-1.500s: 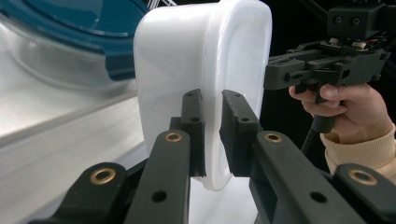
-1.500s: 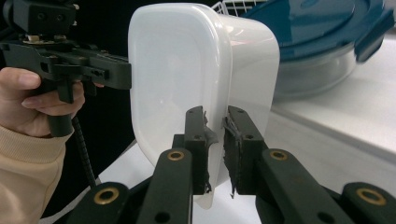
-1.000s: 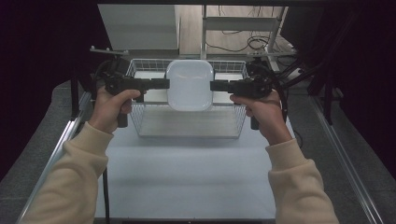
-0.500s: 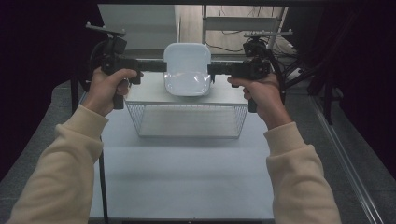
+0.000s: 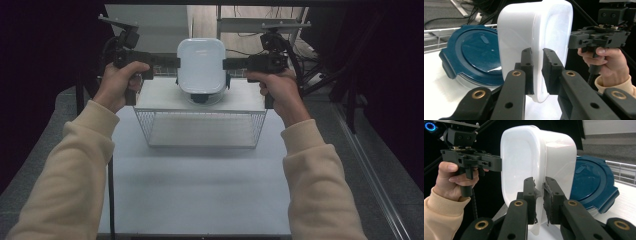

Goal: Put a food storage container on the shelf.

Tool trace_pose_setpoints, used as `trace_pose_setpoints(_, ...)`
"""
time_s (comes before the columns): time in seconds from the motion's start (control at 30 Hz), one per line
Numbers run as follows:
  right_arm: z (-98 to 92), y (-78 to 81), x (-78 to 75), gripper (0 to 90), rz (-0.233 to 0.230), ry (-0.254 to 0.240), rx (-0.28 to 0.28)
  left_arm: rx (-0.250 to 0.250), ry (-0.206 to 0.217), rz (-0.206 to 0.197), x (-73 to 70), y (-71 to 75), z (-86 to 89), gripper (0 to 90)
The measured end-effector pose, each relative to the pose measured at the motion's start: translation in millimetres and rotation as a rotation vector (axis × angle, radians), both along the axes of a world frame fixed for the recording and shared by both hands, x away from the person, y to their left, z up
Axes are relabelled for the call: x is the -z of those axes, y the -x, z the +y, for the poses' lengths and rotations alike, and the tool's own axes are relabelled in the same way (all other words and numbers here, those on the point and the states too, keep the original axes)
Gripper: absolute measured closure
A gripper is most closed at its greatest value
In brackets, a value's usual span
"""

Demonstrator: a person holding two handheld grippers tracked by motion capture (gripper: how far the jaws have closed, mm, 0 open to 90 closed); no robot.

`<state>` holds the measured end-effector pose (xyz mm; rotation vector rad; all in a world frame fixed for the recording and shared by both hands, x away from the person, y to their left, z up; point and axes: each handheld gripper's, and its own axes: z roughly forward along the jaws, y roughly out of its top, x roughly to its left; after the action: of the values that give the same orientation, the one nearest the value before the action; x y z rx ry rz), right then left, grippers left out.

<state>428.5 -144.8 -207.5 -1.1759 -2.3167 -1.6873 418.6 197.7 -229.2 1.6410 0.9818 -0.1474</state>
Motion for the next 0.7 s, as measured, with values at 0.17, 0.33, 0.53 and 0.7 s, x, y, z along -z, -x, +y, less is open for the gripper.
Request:
trace_pose_setpoints(0.17, 1.6, -11.5, 1.0, 79.8, 0.029, 0.003, 0.007, -0.009, 0.006, 0.033, 1.9, -12.3, 0.5, 79.8)
trace_pose_setpoints(0.33, 3.4, -23.3, 4.9, 79.7, 0.073, 0.003, 0.015, -0.017, 0.006, 0.065, 6.6, -22.0, 1.3, 79.7)
trace_pose_setpoints(0.53, 3.9, -38.6, 12.9, 79.5, 0.132, -0.017, 0.026, -0.029, 0.037, 0.111, 14.3, -35.6, 3.7, 79.7)
trace_pose_setpoints(0.7, 1.8, -49.7, 16.8, 77.8, 0.174, -0.051, 0.038, -0.039, 0.089, 0.161, 18.2, -46.4, 4.6, 79.7)
